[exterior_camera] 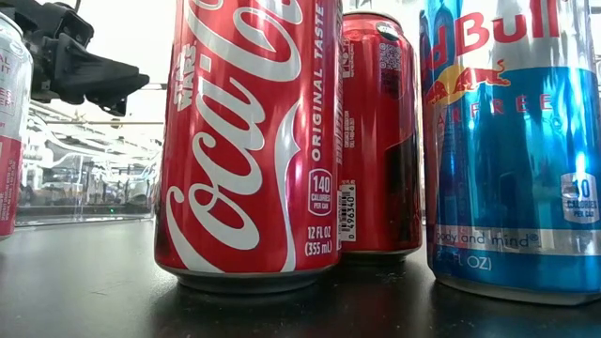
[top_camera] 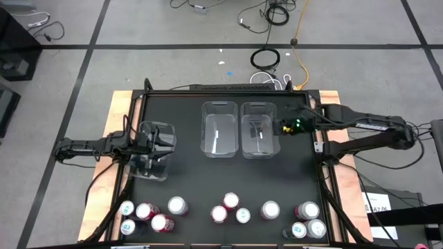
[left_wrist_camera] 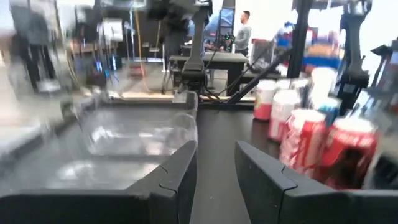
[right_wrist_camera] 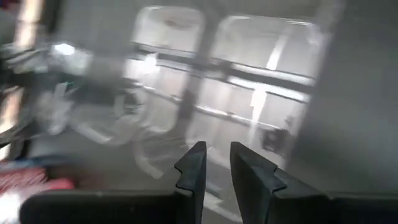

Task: Sort soda cans
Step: Move the transparent bins to the top of the table

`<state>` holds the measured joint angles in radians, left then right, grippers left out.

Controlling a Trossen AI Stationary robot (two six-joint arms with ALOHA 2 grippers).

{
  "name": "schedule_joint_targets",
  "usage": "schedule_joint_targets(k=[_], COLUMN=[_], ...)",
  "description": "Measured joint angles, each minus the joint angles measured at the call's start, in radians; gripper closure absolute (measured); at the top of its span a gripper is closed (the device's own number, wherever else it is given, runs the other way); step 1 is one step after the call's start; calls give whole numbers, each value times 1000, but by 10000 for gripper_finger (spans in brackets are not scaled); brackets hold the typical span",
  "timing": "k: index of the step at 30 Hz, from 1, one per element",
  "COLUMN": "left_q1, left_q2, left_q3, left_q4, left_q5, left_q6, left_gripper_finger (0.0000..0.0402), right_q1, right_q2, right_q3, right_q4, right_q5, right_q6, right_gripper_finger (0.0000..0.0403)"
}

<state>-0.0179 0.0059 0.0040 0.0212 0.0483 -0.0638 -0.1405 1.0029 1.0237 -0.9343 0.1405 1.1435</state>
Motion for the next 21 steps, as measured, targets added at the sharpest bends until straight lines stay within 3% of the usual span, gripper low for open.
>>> schedule_joint_targets(k=[4,12,21], left_q1=[0,0,0], left_q2=[0,0,0], left_q3=[0,0,2], left_q4=[-5,0,7], left_q5=[-26,-35,-48], left_q6=[-258,-597,-637], left_gripper_finger=[281,281,281], right_q1=[102,260,351], right_q2=[-9,46,138], right_q3=[0,0,0], right_q4=[37,41,40], right_q5=[52,174,210], right_q6=[0,99,102], right_gripper_finger=[337,337,337])
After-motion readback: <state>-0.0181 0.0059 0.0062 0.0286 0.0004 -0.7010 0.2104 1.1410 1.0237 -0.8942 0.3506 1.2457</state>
